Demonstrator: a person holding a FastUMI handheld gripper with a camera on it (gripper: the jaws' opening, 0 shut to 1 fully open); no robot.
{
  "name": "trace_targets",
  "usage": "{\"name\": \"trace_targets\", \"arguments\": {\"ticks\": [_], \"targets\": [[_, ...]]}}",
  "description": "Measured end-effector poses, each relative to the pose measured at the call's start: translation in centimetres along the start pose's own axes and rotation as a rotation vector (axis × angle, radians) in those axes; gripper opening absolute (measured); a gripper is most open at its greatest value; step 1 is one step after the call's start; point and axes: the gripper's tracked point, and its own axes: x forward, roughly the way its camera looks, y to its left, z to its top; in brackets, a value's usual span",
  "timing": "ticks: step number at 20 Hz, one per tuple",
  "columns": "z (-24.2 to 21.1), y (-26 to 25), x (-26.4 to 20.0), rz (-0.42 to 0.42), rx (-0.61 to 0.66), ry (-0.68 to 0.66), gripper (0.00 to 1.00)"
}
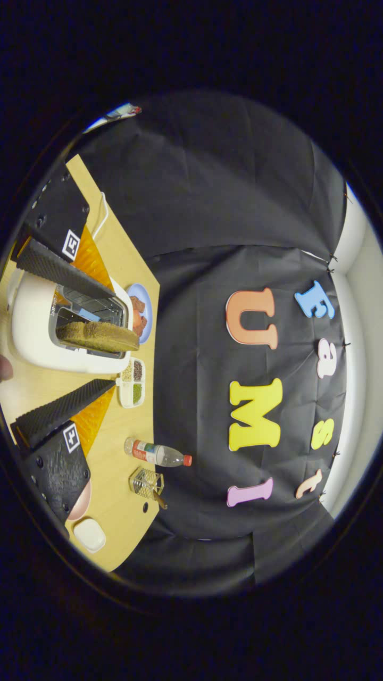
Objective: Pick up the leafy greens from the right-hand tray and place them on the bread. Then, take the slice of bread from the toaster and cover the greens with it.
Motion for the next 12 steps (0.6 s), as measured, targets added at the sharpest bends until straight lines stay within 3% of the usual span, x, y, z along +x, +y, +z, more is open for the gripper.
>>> {"name": "trace_targets", "arguments": {"ticks": [2, 6, 8, 9, 12], "targets": [[-0.2, 0.3, 1.3, 0.000, 0.021, 0.024, 0.86], [-0.5, 0.0, 2.5, -0.020, 0.071, 0.064, 0.59], [-0.4, -0.2, 3.0, -0.029, 0.072, 0.074, 0.27], [-0.3, -0.1, 3.1, -0.022, 0.086, 0.082, 0.17], [0.4, -0.2, 2.5, -0.009, 0.112, 0.079, 0.12]]}}
